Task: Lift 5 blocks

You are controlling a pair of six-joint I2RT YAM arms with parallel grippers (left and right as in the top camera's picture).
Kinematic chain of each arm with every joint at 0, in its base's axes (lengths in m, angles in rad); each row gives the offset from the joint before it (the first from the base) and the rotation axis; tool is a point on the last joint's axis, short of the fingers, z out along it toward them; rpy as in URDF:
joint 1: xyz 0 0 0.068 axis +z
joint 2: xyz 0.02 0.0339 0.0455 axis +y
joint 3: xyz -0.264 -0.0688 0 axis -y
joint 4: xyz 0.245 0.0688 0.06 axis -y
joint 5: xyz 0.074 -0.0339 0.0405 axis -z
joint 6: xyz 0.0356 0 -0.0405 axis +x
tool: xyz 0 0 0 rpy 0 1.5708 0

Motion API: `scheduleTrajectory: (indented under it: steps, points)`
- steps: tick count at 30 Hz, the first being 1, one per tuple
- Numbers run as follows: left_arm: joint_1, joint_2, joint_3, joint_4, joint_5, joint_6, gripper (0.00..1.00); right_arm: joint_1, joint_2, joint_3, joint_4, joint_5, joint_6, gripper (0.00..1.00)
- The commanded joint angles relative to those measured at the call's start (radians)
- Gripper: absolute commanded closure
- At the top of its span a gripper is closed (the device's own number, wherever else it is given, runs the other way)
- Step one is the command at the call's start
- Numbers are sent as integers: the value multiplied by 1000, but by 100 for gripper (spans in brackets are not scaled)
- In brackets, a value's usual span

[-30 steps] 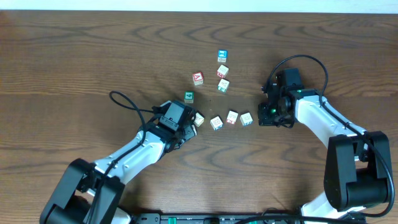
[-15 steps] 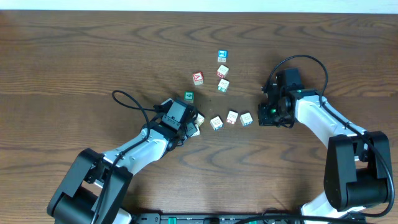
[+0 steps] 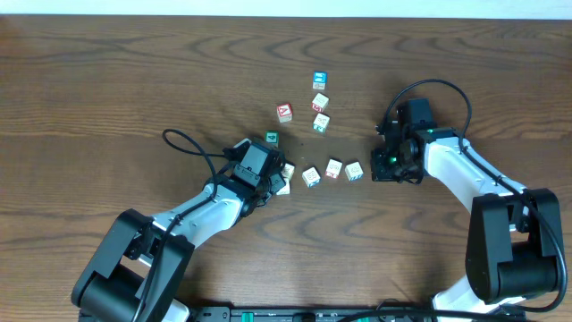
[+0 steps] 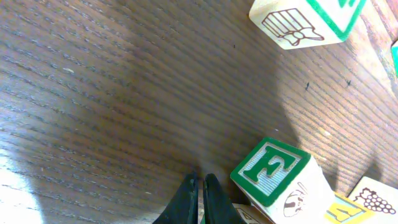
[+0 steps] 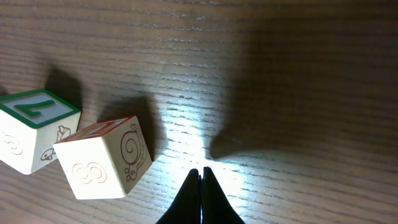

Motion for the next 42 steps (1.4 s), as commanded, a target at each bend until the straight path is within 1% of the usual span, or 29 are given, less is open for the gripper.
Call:
scheduleTrajectory:
  steps: [1, 5, 8, 13, 17, 20, 24, 27, 33, 42]
  points:
    - [18, 21, -6, -7, 5, -10, 93, 5, 6, -5, -12, -39, -13, 99]
    - [31, 21, -6, -7, 31, -9, 93, 5, 6, -12, -39, -50, -23, 99]
    - [31, 21, -6, -8, 35, -9, 93, 13, 6, -21, -35, -103, -98, 99]
    - [31, 21, -6, -19, 50, -10, 93, 37, 6, -24, -4, -96, -143, 99]
    - [30, 21, -6, -20, 106, -10, 93, 38, 6, -24, 32, -100, -151, 99]
    - [29, 21, -6, -26, 135, -10, 93, 38, 6, -24, 46, -135, -196, 99]
    - [29, 21, -6, -39, 166, -11, 93, 38, 6, -27, 47, -134, -212, 99]
    - [27, 21, -6, -61, 169, -34, 93, 38, 6, -27, 51, -142, -215, 99]
    - [27, 21, -6, -63, 172, -50, 92, 56, 6, -30, 51, -230, -215, 99]
    - [27, 21, -6, -13, 172, -77, 93, 131, 6, -60, 92, -188, -215, 99]
